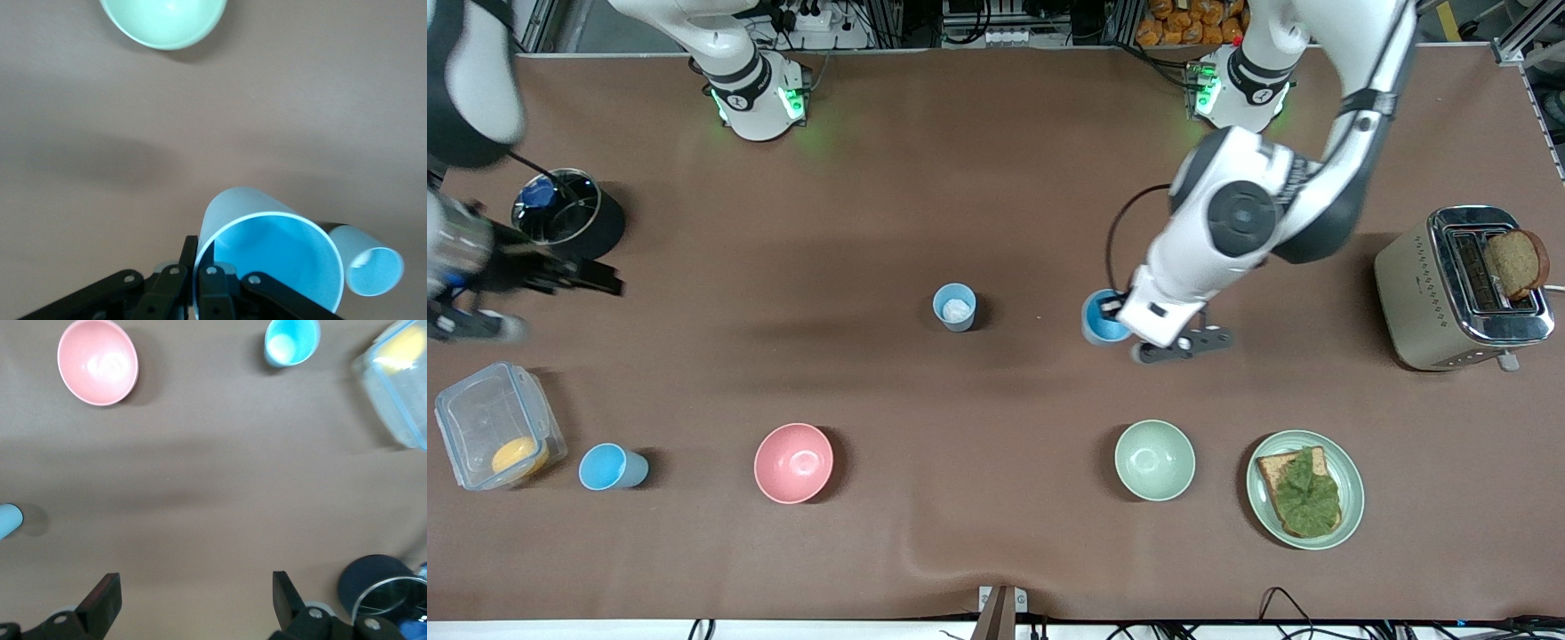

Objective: Stack blue cups with both arms
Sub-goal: 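Lower the held cup into the center cup and open the left gripper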

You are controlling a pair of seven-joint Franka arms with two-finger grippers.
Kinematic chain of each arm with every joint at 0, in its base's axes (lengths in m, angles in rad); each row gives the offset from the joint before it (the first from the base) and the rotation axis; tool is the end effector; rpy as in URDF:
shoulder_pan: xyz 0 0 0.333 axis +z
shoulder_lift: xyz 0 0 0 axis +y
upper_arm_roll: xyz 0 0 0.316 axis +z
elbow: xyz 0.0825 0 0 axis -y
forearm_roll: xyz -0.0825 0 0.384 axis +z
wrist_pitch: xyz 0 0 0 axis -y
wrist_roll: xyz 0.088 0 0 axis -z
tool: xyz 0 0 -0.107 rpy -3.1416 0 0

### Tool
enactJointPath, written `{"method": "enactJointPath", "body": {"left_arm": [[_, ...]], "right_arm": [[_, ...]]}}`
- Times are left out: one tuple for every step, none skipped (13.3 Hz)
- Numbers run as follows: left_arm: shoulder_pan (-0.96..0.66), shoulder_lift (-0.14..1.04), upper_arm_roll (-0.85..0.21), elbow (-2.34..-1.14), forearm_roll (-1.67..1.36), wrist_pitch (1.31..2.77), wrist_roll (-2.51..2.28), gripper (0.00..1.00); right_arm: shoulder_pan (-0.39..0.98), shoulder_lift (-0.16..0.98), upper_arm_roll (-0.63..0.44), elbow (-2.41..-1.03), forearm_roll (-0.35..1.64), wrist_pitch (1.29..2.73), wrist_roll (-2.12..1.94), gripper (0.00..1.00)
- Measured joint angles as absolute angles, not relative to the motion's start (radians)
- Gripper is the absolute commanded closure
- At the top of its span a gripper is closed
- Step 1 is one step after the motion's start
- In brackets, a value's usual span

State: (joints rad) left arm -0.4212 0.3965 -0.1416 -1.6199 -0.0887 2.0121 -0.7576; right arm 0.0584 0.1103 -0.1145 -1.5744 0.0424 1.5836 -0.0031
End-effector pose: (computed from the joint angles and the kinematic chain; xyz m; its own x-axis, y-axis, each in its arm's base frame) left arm 0.5676 -0.3516 0.3970 0.9671 0.2357 -0.0954 0.2445 -0.9650 0.0946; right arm 0.5838 -0.0250 0.5614 0.9935 -0.0538 -0.1001 -0.0571 -0.9979 -0.0299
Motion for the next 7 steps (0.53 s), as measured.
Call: {"method": "enactJointPath", "body": {"left_arm": [[-0.457, 0.416, -0.142, -1.607, -0.089, 2.031, -0.822, 1.00], [-0.492, 0.442, -0.143, -1.579, -0.089, 2.042, -0.894, 1.00], [-0.532, 0.477, -0.141, -1.537, -0.089, 2.050, -0.975, 1.00], [-0.574, 0.518, -0.140, -1.492, -0.089, 2.065, -1.049, 1.00], [-0.611, 0.556, -0.139, -1.459, -0.089, 2.089, -1.108, 1.00], [-0.645, 0.591, -0.139, -1.438, -0.089, 2.120, -1.159, 1.00], [-0.674, 0.619, -0.138, -1.426, -0.089, 2.148, -1.198, 1.00]], "right_arm": [[0.058, 0.081, -0.115, -1.578, 0.016, 1.584, -0.003, 0.00], [0.058, 0.058, -0.115, -1.577, 0.000, 1.584, -0.003, 0.00], [0.058, 0.039, -0.119, -1.576, -0.004, 1.583, -0.003, 0.00], [0.058, 0.027, -0.125, -1.576, -0.004, 1.578, -0.003, 0.00], [0.058, 0.022, -0.130, -1.576, -0.004, 1.573, -0.003, 0.00], [0.057, 0.022, -0.131, -1.577, -0.004, 1.570, -0.003, 0.00], [0.057, 0.023, -0.131, -1.578, -0.004, 1.570, -0.002, 0.00]]}}
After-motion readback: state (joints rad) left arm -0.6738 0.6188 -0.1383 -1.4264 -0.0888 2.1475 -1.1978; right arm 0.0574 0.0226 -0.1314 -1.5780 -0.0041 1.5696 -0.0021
